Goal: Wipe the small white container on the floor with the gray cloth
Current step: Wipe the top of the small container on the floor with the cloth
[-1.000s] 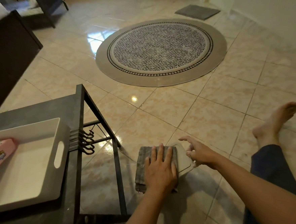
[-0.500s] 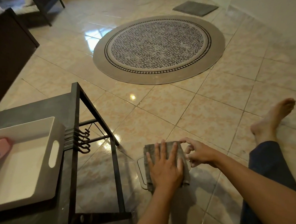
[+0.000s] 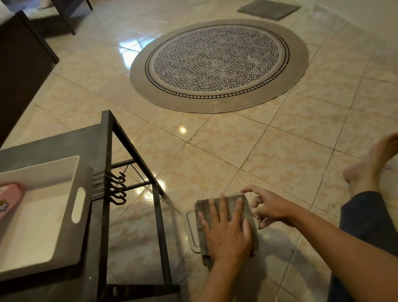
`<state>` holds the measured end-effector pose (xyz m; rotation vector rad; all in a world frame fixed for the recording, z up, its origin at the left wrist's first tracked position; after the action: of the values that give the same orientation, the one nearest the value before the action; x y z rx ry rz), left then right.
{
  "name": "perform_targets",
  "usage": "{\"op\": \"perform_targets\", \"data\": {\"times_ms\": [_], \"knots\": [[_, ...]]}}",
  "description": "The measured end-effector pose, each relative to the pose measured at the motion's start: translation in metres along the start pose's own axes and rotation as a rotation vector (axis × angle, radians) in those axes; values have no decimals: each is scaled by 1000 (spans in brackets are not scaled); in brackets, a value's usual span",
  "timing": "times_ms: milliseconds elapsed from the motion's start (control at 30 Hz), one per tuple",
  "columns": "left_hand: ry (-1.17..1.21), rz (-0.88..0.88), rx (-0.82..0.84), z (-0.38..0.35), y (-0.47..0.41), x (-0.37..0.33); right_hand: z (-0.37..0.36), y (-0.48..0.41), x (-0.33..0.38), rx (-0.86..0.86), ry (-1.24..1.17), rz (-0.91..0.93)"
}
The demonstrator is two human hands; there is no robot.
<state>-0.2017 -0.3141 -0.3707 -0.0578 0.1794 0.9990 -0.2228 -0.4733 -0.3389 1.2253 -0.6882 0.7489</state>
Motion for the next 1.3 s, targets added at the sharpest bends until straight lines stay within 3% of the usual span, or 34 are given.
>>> {"op": "perform_targets", "data": {"times_ms": [100,167,300,433,500,767,933,1100,1233,1300], "knots": [[32,156,64,7,-9,33,-2,0,-1,-14,42,12],[29,226,-7,10,1,37,-4,0,-1,-18,48,9],[-14,-31,45,3,5,10,-3,-1,0,-16,23,-3],[3,213,58,15,-7,51,-4,2,-3,-38,44,9],[47,247,34,10,9,52,-5,4,-1,-40,27,8],[28,-17,79,1,8,-7,-3,4,-1,-3,-15,-8],[-12,-53,138,9,-16,-8,-3,1,-1,13,-65,-29],[-3,195,30,10,-2,29,-4,0,-2,7,-31,-30],[23,-18,131,5,-5,-9,-5,0,0,31,-47,-28],[6,-7,143,11,-20,-2,-6,1,-1,21,-44,-24]]}}
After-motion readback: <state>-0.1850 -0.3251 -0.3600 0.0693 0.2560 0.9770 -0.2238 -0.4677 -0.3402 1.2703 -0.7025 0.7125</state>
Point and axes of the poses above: each hand's wrist, its own y-axis away from the middle knuckle, its own z-axis out of the back of the hand, x = y × z, the point moved 3 cm from there along -y, towards the middle knuckle, and after that the axes turned 4 degrees about -y, right-handed, at the moved point
